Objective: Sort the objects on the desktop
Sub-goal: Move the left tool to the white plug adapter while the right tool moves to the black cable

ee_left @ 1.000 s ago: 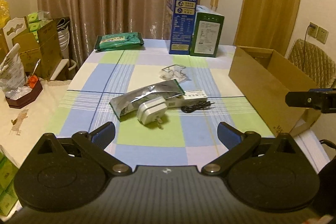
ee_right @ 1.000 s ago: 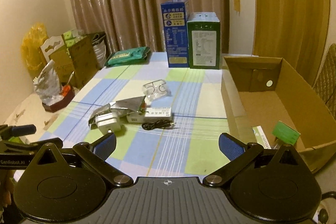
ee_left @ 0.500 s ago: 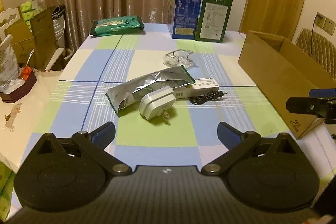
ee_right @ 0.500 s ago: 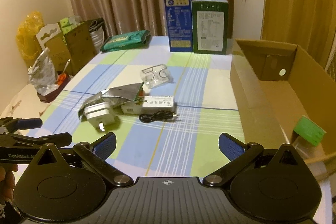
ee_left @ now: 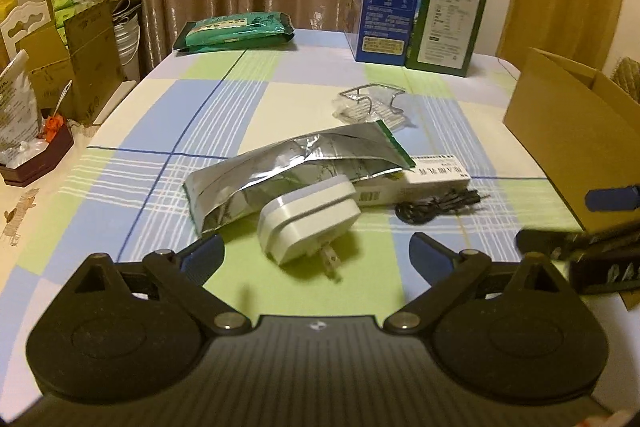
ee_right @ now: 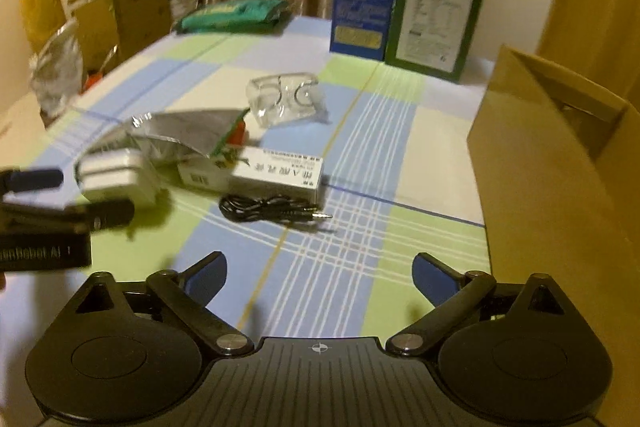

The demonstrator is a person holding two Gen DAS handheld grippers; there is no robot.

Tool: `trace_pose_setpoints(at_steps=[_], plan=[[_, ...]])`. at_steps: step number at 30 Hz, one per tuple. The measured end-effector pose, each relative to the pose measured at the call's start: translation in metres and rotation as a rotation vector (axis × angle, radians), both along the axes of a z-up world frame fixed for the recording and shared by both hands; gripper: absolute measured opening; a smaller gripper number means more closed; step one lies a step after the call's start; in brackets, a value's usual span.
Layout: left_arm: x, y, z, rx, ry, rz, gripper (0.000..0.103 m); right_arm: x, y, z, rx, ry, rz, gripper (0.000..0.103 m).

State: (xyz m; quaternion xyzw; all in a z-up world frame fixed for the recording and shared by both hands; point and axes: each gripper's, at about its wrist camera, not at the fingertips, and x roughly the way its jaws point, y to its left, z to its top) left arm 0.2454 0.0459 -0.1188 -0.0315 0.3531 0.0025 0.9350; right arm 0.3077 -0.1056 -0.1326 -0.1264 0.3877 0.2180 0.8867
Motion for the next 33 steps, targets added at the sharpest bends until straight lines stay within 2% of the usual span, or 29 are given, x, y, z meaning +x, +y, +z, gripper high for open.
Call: trace_pose_setpoints(at_steps=[8,12,15,22,24,27,29,31,33], plan=[[0.031,0.001,-0.016,-0.015,0.0,0.076,0.089,0.025,0.008,-0.015,-0.061,-0.041,0.079,0.092],[0.036,0.004,-0.025,-0.013,0.024,0.088,0.076,0.037,0.011,-0.019,-0.041,-0.038,0.118,0.088],[0.035,0.007,-0.027,-0.011,0.032,0.07,0.065,0.043,0.015,-0.021,-0.02,-0.042,0.161,0.081],[0.026,0.009,-0.021,-0.058,0.062,-0.032,0.063,0.048,0.023,-0.035,-0.051,-0.056,0.273,0.07],[0.021,0.008,-0.018,-0.065,0.069,-0.083,0.063,0.051,0.025,-0.04,-0.051,-0.043,0.292,0.065],[0.017,0.006,-0.016,-0.056,0.07,-0.124,0.063,0.056,0.023,-0.042,0.003,-0.01,0.305,0.052],[0.018,0.005,-0.016,-0.052,0.072,-0.132,0.063,0.056,0.023,-0.041,0.019,0.014,0.3,0.036],[0.017,0.004,-0.017,-0.047,0.076,-0.138,0.064,0.051,0.024,-0.038,0.013,0.038,0.295,0.029],[0.015,0.004,-0.017,-0.035,0.074,-0.141,0.063,0.044,0.025,-0.035,-0.005,0.058,0.273,0.029]])
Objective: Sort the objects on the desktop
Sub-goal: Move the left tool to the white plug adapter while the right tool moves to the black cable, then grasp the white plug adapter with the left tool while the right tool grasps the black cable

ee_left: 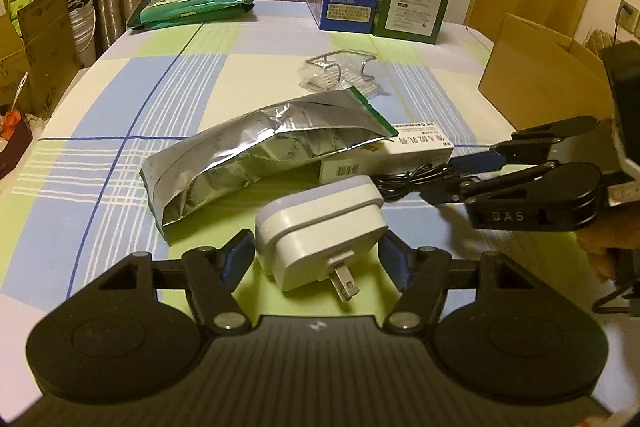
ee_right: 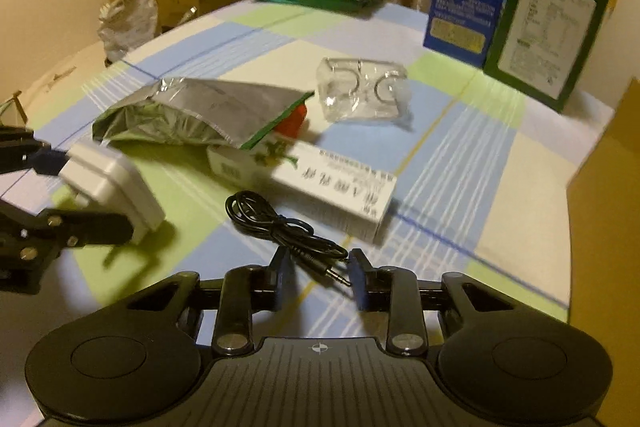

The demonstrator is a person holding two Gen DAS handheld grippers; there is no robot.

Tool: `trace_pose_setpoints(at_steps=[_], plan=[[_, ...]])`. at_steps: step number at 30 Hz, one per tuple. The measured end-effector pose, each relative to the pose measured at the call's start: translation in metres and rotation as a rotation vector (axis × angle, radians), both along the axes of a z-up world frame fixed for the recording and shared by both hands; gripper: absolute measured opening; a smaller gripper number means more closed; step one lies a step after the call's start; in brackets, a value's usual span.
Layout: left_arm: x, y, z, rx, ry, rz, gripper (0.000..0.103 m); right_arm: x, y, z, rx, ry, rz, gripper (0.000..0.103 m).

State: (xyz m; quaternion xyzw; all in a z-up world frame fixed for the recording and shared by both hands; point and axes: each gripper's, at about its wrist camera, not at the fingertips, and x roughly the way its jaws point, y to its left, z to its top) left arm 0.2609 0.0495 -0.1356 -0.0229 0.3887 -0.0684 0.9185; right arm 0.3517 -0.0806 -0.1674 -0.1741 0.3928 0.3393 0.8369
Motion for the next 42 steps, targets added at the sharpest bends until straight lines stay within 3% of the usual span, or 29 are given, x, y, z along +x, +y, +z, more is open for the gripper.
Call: trace_pose_setpoints(at_steps=[6,9,12,14,15,19,22,24,26,29,31,36,40,42], plan=[[-0.008,0.002,0.003,0.014,-0.027,0.008,0.072,-0.028,-0.016,0.015,0.007,0.084,-0.184,0.028],[-0.015,0.001,0.004,0.014,-0.042,0.023,0.078,-0.048,-0.027,0.018,0.024,0.115,-0.213,0.029],[-0.018,-0.002,0.003,0.006,-0.047,0.031,0.079,-0.06,-0.025,0.019,0.023,0.127,-0.156,0.03],[-0.017,-0.006,0.002,0.004,-0.051,0.034,0.079,-0.065,-0.02,0.02,-0.002,0.084,-0.113,0.045],[-0.017,-0.007,0.002,0.0,-0.054,0.038,0.079,-0.068,-0.016,0.019,-0.024,0.05,-0.088,0.047],[-0.016,-0.01,0.0,0.003,-0.046,0.047,0.079,-0.077,-0.004,0.011,-0.121,-0.056,0.033,0.048],[-0.014,-0.006,-0.005,0.008,-0.015,0.054,0.079,-0.076,0.0,0.005,-0.129,-0.062,0.071,0.048],[-0.013,-0.005,-0.006,0.002,0.0,0.055,0.078,-0.072,0.0,0.004,-0.097,-0.027,0.055,0.046],[-0.013,-0.005,-0.006,-0.002,0.009,0.045,0.076,-0.064,-0.004,0.005,-0.053,0.045,-0.015,0.02],[-0.014,-0.007,-0.006,0.001,0.018,0.024,0.074,-0.05,-0.025,0.006,0.075,0.179,-0.194,0.018],[-0.014,-0.007,-0.006,0.007,0.014,0.009,0.074,-0.047,-0.033,0.006,0.089,0.183,-0.256,0.018],[-0.016,-0.007,-0.004,-0.002,0.005,0.006,0.074,-0.045,-0.038,0.009,0.141,0.192,-0.3,0.019],[-0.02,-0.01,-0.002,-0.014,0.006,0.04,0.085,-0.049,-0.031,0.011,0.125,0.155,-0.282,0.019],[-0.021,-0.011,-0.003,-0.01,0.005,0.064,0.085,-0.05,-0.028,0.013,0.105,0.133,-0.272,0.019]])
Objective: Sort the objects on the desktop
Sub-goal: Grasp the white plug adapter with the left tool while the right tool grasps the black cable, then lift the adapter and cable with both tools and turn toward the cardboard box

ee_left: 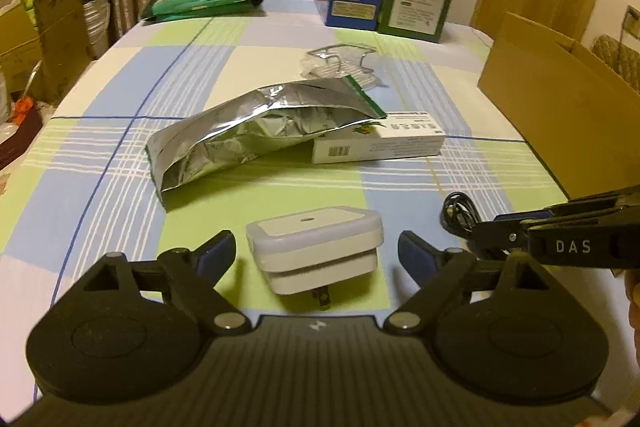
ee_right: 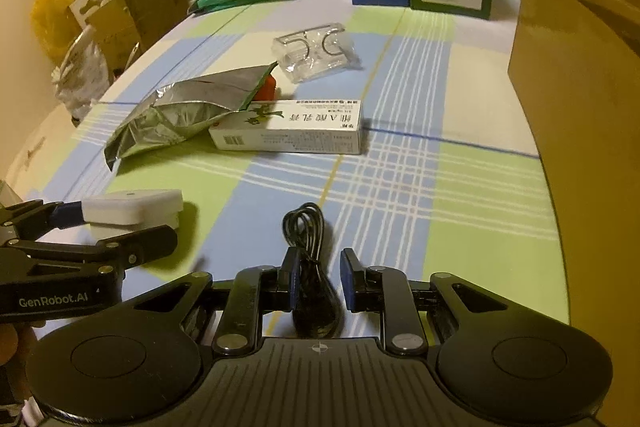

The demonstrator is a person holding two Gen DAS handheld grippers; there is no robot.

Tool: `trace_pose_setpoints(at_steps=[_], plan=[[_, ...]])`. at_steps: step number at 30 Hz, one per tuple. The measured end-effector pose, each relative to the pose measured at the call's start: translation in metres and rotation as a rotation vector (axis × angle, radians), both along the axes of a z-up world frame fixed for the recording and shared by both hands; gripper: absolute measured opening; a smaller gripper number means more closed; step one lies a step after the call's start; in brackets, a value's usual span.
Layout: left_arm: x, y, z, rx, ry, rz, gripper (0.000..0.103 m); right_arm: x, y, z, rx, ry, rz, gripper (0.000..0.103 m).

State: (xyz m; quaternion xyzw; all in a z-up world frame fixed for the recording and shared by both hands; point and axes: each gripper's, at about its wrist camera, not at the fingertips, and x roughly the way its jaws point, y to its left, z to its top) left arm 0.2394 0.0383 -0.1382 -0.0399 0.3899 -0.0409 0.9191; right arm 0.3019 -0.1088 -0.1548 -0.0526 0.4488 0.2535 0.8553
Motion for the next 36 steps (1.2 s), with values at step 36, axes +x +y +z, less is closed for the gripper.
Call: trace_pose_setpoints(at_steps=[36], plan=[[0.004,-0.015,-0.011,0.047,-0.035,-0.058,0.064,-0.006,0.014,-0.01,-0.103,-0.066,0.077,0.022]])
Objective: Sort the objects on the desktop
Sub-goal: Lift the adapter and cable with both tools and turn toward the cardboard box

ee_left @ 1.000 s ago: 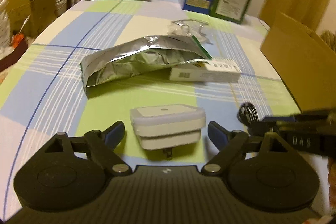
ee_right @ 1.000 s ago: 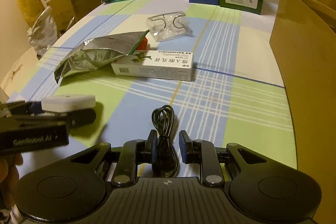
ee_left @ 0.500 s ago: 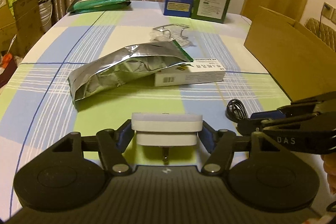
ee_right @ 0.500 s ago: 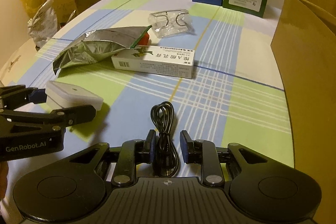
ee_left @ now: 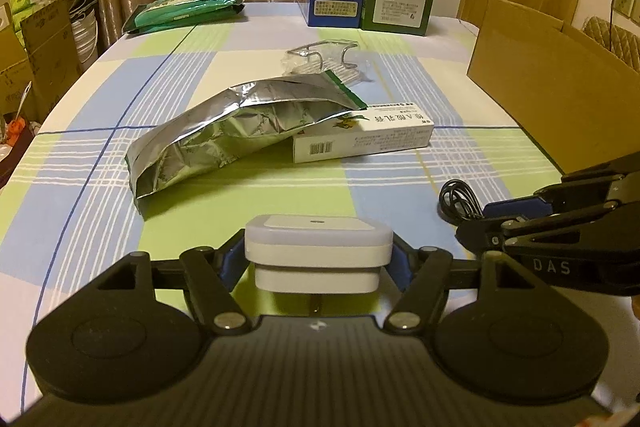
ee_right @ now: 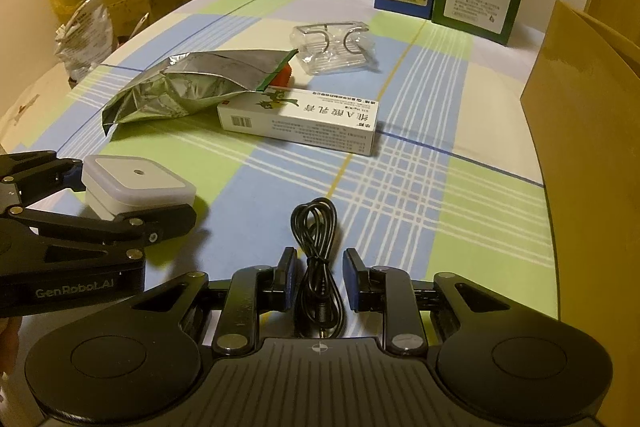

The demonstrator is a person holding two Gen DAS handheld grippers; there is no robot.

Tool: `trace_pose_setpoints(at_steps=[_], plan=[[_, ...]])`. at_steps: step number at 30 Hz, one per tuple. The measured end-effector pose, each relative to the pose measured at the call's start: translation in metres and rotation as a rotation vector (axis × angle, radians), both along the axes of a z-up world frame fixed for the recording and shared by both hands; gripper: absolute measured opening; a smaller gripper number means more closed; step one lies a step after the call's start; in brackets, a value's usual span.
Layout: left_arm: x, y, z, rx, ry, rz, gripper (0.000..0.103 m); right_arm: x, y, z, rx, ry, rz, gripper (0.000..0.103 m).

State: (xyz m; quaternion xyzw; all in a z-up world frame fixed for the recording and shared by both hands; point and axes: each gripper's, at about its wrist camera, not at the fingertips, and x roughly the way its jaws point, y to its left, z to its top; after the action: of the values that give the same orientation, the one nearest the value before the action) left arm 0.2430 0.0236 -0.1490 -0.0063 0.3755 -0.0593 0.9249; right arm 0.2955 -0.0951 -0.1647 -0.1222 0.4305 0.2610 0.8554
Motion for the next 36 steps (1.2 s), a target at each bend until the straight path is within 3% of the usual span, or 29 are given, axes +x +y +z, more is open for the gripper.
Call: trace_pose_setpoints(at_steps=[13,15,20,29,36], plan=[[-0.002,-0.001,0.008,0.001,-0.01,-0.008,0.06,0.004,0.006,-0.003,0.008,-0.027,0.012,0.022],[-0.002,0.0,0.009,-0.004,-0.009,-0.008,0.06,0.004,0.008,-0.002,0.012,-0.019,0.007,0.01],[-0.004,0.002,0.012,-0.016,-0.017,-0.004,0.06,-0.001,0.004,0.001,0.023,-0.026,-0.014,0.01],[-0.012,-0.001,0.028,-0.021,-0.053,-0.028,0.06,-0.022,-0.022,0.032,0.111,-0.077,-0.114,0.01],[-0.037,-0.013,0.052,-0.045,-0.082,-0.032,0.06,-0.054,-0.057,0.076,0.161,-0.111,-0.211,0.01]])
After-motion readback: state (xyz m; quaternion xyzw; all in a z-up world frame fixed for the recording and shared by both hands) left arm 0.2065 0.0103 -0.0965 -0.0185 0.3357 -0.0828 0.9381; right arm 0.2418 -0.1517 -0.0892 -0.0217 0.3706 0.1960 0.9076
